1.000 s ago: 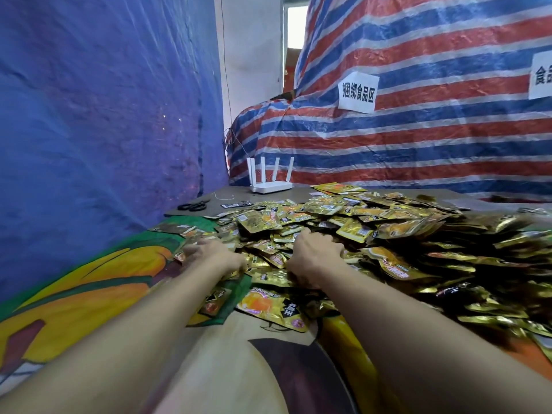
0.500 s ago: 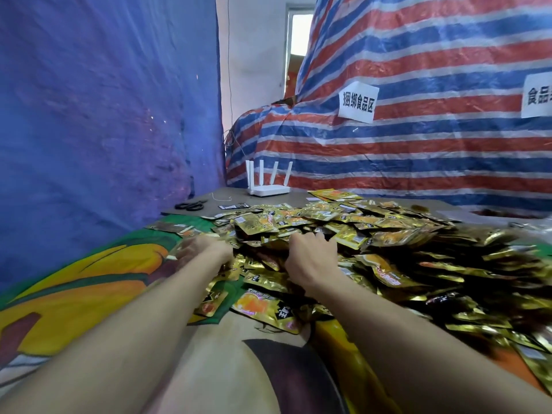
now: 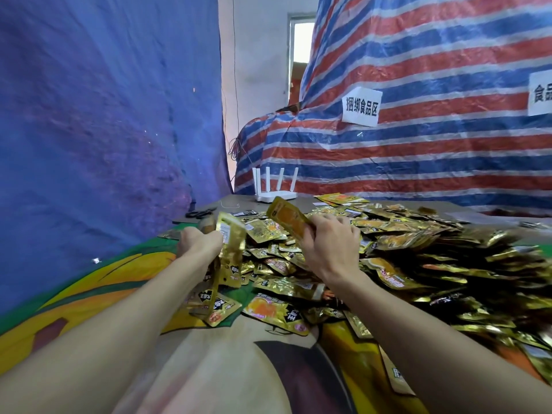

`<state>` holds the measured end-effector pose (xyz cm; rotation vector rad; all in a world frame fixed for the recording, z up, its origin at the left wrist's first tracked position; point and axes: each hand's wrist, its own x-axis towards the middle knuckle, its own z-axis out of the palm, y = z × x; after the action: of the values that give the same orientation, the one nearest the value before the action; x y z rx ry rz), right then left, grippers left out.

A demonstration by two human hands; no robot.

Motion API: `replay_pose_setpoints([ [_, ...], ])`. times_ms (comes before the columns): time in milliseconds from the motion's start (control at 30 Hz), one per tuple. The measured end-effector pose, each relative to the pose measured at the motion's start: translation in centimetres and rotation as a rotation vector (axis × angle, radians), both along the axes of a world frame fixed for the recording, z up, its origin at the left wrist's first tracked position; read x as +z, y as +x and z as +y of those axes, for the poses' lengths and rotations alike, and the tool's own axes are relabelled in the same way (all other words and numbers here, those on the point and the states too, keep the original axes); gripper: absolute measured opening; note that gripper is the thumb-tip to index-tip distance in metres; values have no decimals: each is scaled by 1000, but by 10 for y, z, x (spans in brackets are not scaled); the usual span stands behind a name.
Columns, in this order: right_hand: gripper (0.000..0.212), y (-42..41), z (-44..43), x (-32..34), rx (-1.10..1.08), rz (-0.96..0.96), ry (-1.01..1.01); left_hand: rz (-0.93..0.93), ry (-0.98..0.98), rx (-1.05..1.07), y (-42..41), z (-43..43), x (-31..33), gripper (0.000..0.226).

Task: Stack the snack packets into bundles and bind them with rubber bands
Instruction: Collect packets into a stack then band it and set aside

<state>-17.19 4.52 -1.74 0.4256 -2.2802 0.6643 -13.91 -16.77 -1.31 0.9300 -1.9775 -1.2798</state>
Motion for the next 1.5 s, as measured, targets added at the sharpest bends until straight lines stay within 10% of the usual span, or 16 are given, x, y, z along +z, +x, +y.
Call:
replay_pose_setpoints([
  [133,26,8,6,3,66,152,-51,72,-28,-21,8,10,2,13],
  [600,26,50,28,5,400,-224,-951,500,514,-483,16,123,5,20],
  [833,25,49,43,-10,398,-245,-906,506,-37,-770,19,140,-18,34],
  [1500,22,58,40,-19,516,-434,-674,444,214,-1026,25,126,-47,78],
])
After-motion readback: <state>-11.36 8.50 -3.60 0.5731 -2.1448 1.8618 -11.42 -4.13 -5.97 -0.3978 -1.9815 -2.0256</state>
